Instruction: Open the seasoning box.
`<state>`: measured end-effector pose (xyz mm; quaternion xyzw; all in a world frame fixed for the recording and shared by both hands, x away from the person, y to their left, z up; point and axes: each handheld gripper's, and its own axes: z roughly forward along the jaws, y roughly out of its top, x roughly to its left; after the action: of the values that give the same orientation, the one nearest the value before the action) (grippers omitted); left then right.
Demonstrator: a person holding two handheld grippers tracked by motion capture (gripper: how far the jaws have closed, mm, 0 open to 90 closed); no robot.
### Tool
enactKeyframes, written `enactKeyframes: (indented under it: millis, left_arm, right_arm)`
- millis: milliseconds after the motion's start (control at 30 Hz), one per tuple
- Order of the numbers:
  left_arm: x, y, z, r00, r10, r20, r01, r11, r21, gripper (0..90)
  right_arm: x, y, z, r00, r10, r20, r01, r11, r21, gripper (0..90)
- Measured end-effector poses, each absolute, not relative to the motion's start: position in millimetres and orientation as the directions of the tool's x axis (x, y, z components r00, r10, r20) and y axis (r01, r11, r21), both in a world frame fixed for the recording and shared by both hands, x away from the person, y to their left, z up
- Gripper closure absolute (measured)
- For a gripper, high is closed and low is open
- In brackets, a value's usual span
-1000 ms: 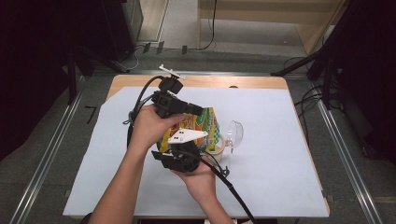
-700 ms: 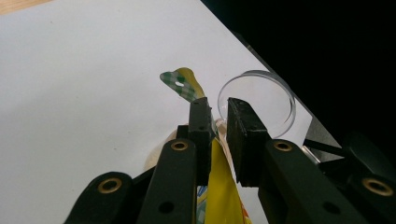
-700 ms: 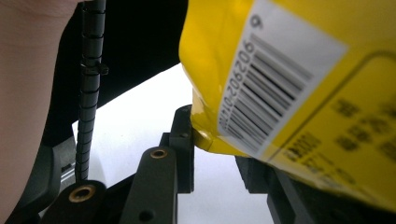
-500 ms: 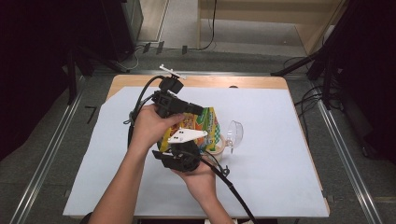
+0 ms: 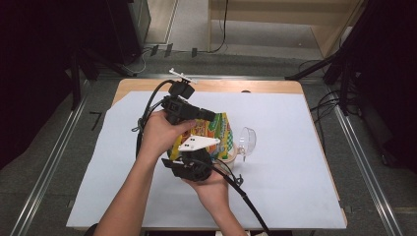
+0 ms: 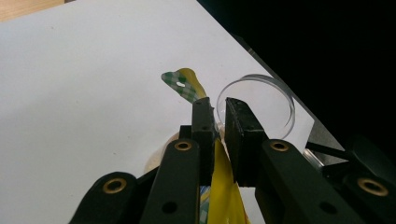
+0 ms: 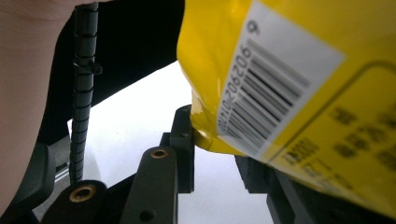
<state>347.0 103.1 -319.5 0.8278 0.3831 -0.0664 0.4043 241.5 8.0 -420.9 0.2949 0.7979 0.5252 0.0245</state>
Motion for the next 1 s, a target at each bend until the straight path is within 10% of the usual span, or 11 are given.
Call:
enactKeyframes:
  millis: [1000]
  left_arm:
    - [343.9,96.0,-318.7,0.716,0.575,-0.395,0.656,-0.363,0.662,83.2]
  right_arm:
    - [242.9,-0.1,-421.9,-0.821,0.518,0.241,0.43,0.282,0.858,71.9]
